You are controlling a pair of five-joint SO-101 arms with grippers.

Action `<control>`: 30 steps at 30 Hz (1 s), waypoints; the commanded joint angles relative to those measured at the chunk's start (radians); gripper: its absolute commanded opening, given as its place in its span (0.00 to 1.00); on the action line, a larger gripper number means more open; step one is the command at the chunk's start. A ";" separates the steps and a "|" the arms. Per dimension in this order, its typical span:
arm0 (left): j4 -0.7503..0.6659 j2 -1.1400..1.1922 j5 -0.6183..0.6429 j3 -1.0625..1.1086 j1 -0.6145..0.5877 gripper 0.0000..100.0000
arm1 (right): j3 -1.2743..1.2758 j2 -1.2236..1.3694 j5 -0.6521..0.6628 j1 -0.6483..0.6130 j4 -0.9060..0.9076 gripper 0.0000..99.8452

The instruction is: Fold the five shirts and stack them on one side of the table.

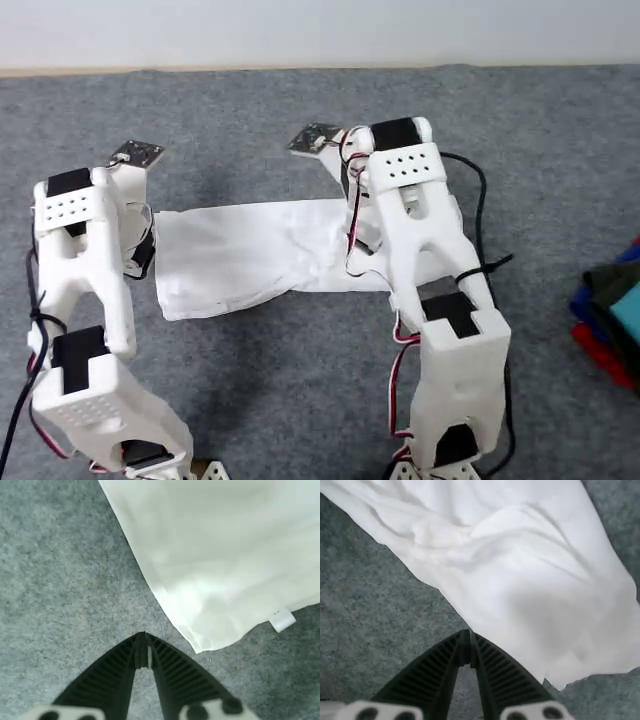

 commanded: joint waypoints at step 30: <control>-0.034 -0.068 0.002 0.056 0.009 0.00 | -0.163 0.067 -0.003 -0.110 0.053 0.01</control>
